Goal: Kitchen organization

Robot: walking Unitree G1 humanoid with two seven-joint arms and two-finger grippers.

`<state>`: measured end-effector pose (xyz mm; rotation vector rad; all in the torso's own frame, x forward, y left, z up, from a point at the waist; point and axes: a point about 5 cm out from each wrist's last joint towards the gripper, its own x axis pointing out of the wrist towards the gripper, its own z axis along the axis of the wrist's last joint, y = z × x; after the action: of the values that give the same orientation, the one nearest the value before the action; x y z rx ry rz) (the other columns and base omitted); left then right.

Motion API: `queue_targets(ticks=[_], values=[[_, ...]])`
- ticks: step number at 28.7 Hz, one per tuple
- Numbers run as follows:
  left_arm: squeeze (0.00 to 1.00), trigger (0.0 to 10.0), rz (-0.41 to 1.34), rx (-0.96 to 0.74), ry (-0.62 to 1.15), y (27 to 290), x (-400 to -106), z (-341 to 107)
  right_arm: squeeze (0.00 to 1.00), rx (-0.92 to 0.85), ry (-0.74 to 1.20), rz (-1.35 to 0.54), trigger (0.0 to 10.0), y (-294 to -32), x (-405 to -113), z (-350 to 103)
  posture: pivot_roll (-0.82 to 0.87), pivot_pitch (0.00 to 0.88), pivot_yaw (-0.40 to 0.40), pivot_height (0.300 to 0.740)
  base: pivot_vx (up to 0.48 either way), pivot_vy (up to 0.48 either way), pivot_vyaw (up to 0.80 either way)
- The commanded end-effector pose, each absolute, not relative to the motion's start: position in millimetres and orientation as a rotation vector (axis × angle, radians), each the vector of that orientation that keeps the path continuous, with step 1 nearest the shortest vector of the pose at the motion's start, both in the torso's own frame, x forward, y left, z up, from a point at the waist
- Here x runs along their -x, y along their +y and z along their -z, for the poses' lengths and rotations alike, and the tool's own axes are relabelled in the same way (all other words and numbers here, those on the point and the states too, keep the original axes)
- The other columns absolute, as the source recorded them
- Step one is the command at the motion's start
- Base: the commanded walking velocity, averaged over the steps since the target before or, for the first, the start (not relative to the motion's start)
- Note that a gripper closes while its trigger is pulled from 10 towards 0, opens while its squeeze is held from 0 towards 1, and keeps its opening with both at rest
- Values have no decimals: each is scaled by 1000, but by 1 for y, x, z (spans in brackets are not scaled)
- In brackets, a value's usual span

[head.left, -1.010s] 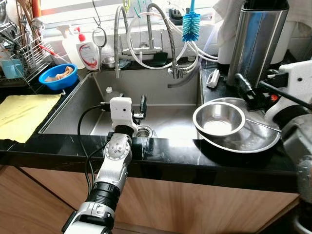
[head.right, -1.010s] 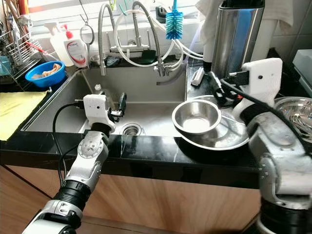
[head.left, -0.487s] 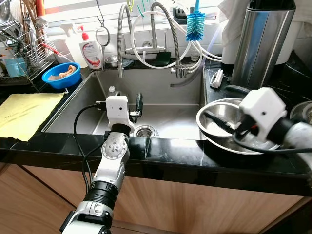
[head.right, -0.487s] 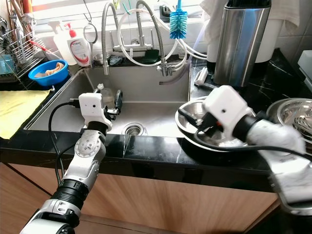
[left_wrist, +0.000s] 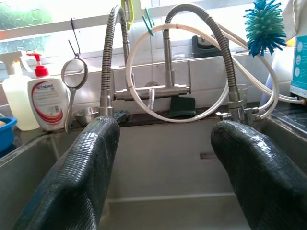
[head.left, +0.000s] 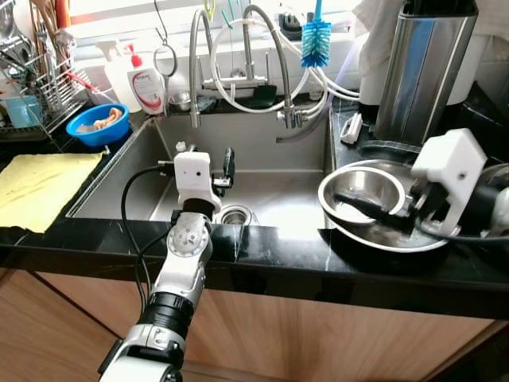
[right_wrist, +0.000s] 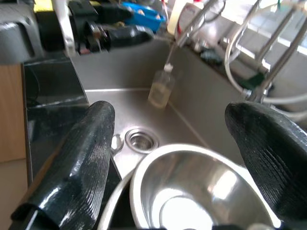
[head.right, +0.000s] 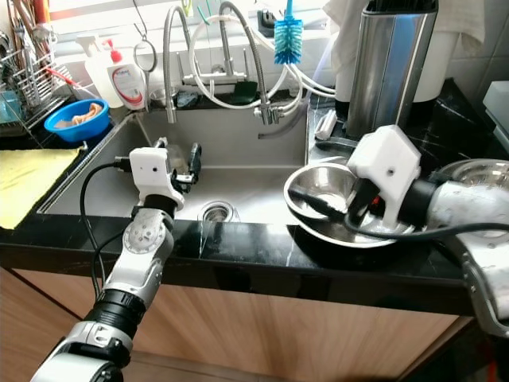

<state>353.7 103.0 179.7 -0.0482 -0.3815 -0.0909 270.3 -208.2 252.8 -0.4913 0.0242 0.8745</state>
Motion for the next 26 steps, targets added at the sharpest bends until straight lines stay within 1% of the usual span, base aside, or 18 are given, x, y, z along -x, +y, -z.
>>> queue_targets(ticks=[1,5,7,10,18,26], values=[[0,10000,65,35,-385,111,-355,-180,0,480,64,-918,10000,-207,-268,-246,-306,0,140,740,0,0,0],[0,10000,56,35,-384,112,-354,-179,0,467,128,-945,10000,-210,-269,-236,-301,0,136,740,0,0,0],[0,10000,55,35,-384,112,-354,-179,0,507,177,-969,10000,-211,-269,-227,-301,0,136,740,0,0,0],[0,10000,56,38,-385,112,-354,-179,0,535,195,-998,10000,-209,-268,-225,-293,0,130,740,0,0,0],[0,10000,53,41,-383,111,-353,-178,0,628,232,-974,10000,-215,-274,-227,-290,0,124,740,0,0,0],[0,10000,48,39,-380,112,-353,-177,0,644,230,-917,10000,-224,-283,-227,-287,0,123,740,0,0,0]])
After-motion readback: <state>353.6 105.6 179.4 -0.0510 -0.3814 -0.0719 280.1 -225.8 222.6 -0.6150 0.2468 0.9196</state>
